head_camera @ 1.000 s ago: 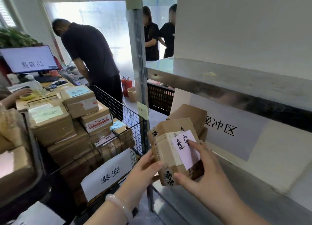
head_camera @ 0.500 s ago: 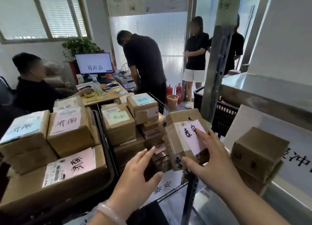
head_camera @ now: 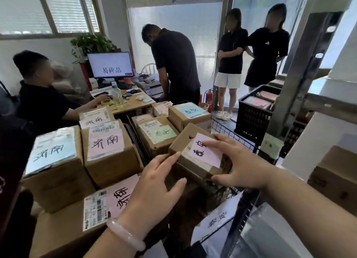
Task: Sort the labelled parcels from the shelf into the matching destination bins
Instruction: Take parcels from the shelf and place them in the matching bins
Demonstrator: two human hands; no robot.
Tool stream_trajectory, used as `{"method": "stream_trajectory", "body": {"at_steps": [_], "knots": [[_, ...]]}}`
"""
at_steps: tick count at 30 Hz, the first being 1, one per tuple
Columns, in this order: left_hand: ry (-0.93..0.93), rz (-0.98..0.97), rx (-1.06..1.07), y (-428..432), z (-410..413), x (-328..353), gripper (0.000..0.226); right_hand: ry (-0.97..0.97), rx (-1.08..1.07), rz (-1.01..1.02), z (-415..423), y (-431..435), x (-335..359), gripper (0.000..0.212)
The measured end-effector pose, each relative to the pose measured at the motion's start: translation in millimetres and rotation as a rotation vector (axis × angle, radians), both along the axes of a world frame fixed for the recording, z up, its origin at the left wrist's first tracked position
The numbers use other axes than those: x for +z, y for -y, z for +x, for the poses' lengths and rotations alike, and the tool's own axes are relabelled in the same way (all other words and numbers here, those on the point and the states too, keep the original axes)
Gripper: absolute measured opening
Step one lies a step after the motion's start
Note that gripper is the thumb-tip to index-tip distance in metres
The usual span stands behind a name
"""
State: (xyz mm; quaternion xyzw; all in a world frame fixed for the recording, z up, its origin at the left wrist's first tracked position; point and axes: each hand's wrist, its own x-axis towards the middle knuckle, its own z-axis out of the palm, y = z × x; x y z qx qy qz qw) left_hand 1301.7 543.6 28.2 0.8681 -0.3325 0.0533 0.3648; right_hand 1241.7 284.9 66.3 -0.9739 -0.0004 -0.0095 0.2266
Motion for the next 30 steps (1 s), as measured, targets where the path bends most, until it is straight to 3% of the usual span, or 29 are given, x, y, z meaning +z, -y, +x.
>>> {"method": "stream_trajectory", "body": {"at_steps": [13,30], "knots": [[0.049,-0.137,0.069,13,37,30,0.059,-0.365,0.367,-0.250,50,22,48,0.088],[-0.059,-0.016,0.156,36,54,21,0.057,-0.447,0.800,-0.387,118,4,20,0.103]]}}
